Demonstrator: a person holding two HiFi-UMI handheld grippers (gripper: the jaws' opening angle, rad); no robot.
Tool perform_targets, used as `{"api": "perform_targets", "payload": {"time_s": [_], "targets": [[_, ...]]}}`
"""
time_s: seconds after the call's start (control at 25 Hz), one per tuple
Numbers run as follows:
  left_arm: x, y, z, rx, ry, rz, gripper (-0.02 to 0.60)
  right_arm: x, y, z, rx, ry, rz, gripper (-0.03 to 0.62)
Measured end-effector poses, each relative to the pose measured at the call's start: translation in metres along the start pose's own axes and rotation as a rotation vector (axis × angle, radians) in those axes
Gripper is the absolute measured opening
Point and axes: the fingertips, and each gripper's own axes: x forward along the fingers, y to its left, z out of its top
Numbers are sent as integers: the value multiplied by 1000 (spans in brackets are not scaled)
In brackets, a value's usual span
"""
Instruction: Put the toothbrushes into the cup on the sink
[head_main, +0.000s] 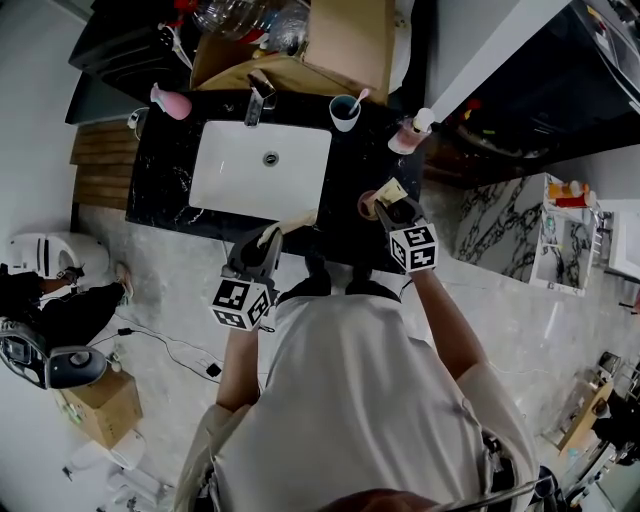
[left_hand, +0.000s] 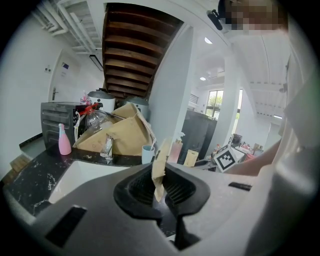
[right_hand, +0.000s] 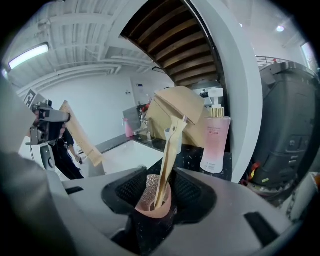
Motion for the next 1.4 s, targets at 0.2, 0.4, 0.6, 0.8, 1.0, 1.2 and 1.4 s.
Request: {"api": "perform_targets", "payload": {"time_s": [0.2, 0.4, 0.6, 0.8, 1.0, 1.2, 1.4], "targets": [[0, -1, 2, 3, -6, -9, 37, -5, -4, 0, 5, -3, -16, 195], [2, -3, 5, 14, -14, -27, 37, -13, -9, 0, 9, -9, -42, 207], [4, -7, 7, 23, -21, -48, 37, -28, -16, 1, 14, -27, -71, 209], [9, -12, 12, 36, -31, -72, 37, -43, -18, 4, 26, -47, -83, 207], [16, -20, 20, 46, -38, -96, 37, -59, -18, 12, 37, -76, -83, 177], [25, -29, 27, 68, -35, -128, 37, -74, -24, 18, 58, -104, -103, 128], [36, -38, 33, 93, -29, -166, 37, -88, -27, 21, 83, -125, -118, 91]]}}
